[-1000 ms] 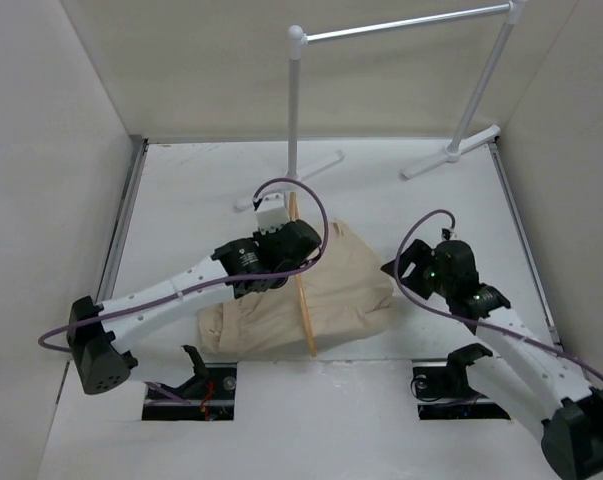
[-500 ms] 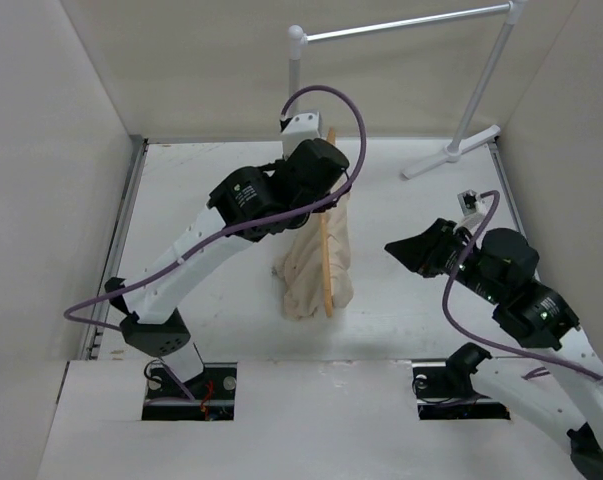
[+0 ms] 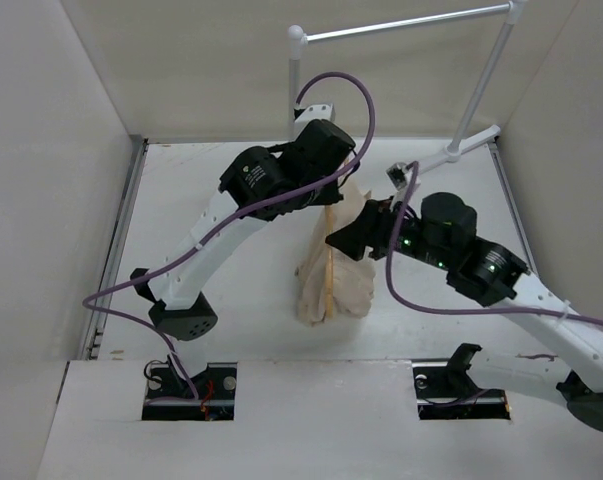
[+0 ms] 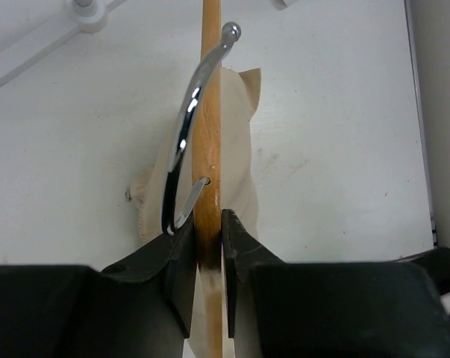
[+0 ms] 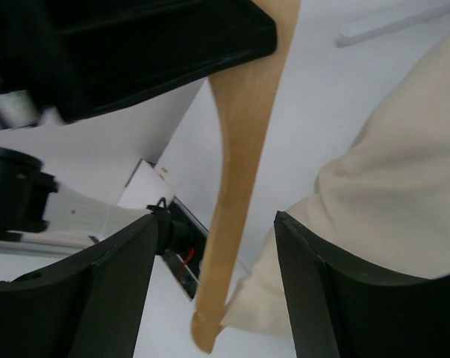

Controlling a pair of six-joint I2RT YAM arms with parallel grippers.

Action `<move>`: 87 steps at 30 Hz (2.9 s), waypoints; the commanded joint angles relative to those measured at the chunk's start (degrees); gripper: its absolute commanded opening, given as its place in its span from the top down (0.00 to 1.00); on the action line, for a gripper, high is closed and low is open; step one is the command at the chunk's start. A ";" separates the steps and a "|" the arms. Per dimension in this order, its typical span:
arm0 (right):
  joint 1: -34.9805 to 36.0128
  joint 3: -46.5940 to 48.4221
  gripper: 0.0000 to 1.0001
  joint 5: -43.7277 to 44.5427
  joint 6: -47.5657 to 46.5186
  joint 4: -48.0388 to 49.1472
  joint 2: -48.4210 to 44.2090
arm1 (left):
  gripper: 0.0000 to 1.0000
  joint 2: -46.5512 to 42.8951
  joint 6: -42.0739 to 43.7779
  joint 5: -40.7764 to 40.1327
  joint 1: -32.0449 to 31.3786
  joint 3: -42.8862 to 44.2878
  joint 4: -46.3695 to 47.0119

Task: Place the trousers on the hanger
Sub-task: Place the hanger at the clothesline.

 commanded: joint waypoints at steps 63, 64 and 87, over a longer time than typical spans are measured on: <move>-45.65 43.10 0.92 -17.99 14.73 9.84 37.15 | 0.00 -55.84 -7.38 21.26 28.19 -81.48 39.16; -46.44 43.89 0.93 -18.52 14.73 9.84 37.76 | 0.00 -55.58 -7.38 21.26 28.19 -81.57 39.16; -51.99 51.63 0.93 -23.44 13.68 5.80 49.19 | 0.00 -53.55 -9.49 19.85 28.71 -81.04 38.72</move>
